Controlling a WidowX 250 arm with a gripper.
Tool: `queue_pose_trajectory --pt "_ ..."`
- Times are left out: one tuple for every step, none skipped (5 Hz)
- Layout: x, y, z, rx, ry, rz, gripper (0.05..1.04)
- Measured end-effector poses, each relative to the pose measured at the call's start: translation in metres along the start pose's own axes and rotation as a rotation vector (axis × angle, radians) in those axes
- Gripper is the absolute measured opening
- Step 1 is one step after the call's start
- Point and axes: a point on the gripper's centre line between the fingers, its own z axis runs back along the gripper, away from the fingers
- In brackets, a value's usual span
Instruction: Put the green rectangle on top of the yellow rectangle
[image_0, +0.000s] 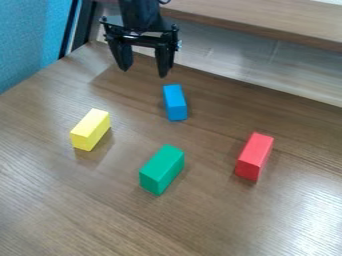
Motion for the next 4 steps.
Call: queue_pose_trajectory --pt "-0.004 0.000 -0.010 0.000 0.035 -0.002 1.000" --pt "-0.020 -0.003 -0.020 -0.002 0.075 -0.020 1.000" --pt "-0.041 -0.008 -0.020 -0.008 0.082 -0.055 1.000" --pt "-0.070 -0.020 -0.024 -0.028 0.107 -0.118 1.000"
